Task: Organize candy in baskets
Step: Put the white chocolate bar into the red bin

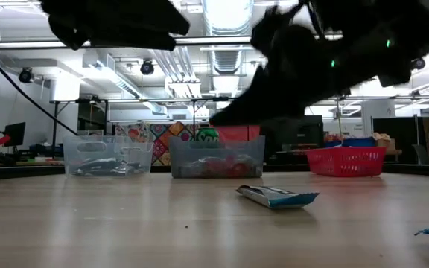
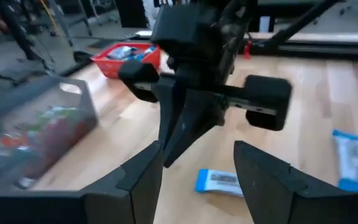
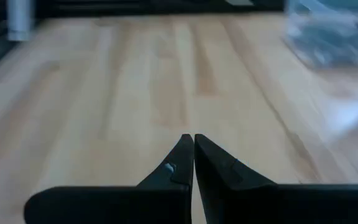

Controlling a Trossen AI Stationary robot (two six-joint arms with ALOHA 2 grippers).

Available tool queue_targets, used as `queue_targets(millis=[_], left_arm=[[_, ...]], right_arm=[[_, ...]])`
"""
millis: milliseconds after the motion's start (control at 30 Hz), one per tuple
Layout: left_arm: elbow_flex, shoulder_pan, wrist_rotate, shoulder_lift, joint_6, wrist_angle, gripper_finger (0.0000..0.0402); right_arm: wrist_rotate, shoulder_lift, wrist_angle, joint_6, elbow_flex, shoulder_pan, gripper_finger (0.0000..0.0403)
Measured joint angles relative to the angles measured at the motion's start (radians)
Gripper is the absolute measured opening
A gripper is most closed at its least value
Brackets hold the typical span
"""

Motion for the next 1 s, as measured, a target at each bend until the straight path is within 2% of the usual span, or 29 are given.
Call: queue_targets(millis=[100, 200, 300, 367, 500, 600, 733, 867, 1000], left_arm=[[0.012, 0.004, 0.056, 0.000, -0.034, -0.005, 0.0181], [0.020, 0.001, 0.082, 0.000, -0.046, -0.008, 0.0181], [0.021, 0.000, 0.085, 0.000, -0.065, -0.008, 0.0181], [0.020, 0.000, 0.109, 0.003, -0.067, -0.008, 0.0181], [0.019, 0.000, 0.177, 0.006, -0.104, -0.017, 0.0181], [0.022, 0.000, 0.188, 0.005, -0.142, -0.026, 0.0181], [0.051, -0.001, 0.240, 0.004, -0.283, -0.101, 0.0181], [0.126, 0.003, 0.370, 0.003, -0.517, -0.345, 0.0181], [0.216, 0.004, 0.395, 0.016, -0.731, -0.650, 0.0181]], right_arm=[[-0.105, -0.063, -0.120, -0.069, 0.012, 0.004, 0.0009], [-0.194, -0.133, -0.342, -0.042, 0.023, 0.011, 0.0009], [-0.207, -0.168, -0.541, 0.001, 0.026, 0.035, 0.0009], [-0.210, -0.169, -0.613, 0.022, 0.024, 0.060, 0.0009], [-0.203, -0.124, -0.586, 0.037, 0.022, 0.104, 0.0009], [-0.188, -0.074, -0.506, 0.041, 0.021, 0.119, 0.0009], [-0.170, 0.019, -0.359, 0.069, 0.030, 0.116, 0.0009], [-0.133, 0.103, -0.230, 0.038, 0.076, 0.113, 0.0009], [-0.058, 0.166, -0.151, -0.017, 0.196, 0.097, 0.0009]])
